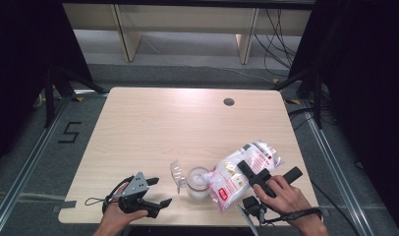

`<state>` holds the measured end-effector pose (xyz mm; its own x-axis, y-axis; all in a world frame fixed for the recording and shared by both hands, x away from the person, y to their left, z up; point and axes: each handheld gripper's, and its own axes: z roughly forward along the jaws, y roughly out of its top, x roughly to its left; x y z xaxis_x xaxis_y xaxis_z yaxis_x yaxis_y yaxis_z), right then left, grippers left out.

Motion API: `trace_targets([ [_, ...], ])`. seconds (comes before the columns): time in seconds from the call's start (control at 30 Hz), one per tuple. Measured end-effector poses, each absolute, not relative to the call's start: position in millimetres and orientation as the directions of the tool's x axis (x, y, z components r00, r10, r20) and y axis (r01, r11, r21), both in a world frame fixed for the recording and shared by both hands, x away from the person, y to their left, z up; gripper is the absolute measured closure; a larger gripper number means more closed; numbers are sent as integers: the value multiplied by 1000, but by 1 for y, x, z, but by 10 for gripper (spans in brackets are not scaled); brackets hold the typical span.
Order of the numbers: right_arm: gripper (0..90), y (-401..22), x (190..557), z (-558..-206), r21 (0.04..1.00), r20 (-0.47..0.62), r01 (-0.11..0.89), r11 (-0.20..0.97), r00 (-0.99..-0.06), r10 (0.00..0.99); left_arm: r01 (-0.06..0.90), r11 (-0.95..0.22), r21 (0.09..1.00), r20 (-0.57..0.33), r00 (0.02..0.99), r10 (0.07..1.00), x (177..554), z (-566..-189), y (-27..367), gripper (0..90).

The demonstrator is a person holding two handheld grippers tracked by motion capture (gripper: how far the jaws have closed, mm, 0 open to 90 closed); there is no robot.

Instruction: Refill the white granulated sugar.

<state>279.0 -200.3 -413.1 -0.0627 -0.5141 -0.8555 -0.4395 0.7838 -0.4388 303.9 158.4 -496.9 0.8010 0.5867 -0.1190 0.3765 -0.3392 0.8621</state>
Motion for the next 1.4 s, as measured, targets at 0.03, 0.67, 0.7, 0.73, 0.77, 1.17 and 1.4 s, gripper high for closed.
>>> trace_targets([
  [0.03,779,-200,279,-413,-438,-856,-440,784,-64,-514,375,-344,861,-115,801,587,304,-497,159,156],
  [0.67,780,-200,279,-413,-441,-853,-436,784,-68,-518,376,-340,862,-118,801,586,304,-497,159,156],
  [0.7,780,-200,279,-413,-443,-852,-436,784,-68,-519,374,-344,861,-114,802,587,304,-497,159,155],
  [0.73,780,-200,278,-413,-444,-852,-435,783,-66,-520,376,-340,862,-118,802,586,304,-497,159,155],
  [0.77,780,-200,278,-413,-444,-852,-435,783,-67,-520,376,-340,862,-118,801,586,304,-497,159,155],
  [1.17,781,-200,278,-413,-446,-851,-435,782,-64,-521,375,-342,862,-116,802,587,304,-497,159,156],
  [1.4,781,-200,278,-413,-446,-851,-437,781,-63,-521,374,-343,862,-115,802,586,304,-497,159,156],
])
